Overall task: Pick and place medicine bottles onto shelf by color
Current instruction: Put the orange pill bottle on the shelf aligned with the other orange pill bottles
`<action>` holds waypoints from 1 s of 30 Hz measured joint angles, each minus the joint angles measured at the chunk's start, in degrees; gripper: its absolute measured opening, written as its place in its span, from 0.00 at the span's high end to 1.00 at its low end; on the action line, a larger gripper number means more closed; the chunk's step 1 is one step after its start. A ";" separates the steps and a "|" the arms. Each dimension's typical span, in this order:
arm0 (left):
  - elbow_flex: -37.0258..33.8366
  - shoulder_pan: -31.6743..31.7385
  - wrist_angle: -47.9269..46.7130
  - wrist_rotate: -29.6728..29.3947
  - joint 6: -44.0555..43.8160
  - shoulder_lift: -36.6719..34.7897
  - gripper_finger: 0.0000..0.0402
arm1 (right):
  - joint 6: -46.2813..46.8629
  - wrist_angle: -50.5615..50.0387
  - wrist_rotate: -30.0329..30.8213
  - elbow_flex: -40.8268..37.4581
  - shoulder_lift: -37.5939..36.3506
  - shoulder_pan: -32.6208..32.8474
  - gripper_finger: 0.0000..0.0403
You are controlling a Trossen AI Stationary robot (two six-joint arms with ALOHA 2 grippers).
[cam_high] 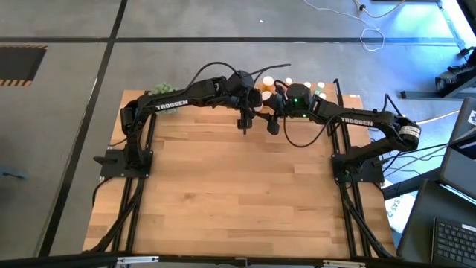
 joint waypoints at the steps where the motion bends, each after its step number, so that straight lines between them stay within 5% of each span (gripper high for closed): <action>1: 0.00 -0.09 0.01 -0.19 0.00 0.00 0.48 | 0.01 -0.01 -0.03 0.00 0.00 0.01 0.52; 30: 0.00 0.02 0.43 -1.13 -1.45 -0.02 0.48 | -0.04 -0.03 -0.11 0.00 0.00 -0.01 0.52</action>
